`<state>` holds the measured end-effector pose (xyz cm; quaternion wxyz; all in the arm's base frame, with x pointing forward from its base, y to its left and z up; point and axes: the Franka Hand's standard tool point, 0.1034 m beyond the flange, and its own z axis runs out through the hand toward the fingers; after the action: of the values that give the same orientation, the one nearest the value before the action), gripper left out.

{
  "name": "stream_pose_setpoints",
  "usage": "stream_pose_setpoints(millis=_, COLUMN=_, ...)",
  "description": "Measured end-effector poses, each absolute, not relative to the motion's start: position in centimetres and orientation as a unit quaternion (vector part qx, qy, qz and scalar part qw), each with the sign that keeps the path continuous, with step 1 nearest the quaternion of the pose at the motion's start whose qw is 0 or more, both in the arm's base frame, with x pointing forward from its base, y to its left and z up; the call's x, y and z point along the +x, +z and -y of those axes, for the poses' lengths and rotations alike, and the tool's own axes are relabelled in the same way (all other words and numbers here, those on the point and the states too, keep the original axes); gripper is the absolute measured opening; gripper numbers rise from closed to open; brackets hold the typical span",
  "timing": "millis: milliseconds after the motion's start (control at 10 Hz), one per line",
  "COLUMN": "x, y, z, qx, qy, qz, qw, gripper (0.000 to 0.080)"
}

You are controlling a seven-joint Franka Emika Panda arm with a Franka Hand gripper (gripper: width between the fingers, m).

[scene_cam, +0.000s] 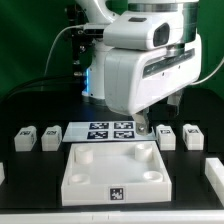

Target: Assemble one leg

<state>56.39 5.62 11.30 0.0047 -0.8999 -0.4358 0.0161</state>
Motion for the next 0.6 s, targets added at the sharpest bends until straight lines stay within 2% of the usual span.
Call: stream_pose_setpoints(millis=600, x=56.39, y=11.27, z=-5.62, qx=-0.9, qy=0.016, qz=0.436, qw=0.005, gripper=0.065)
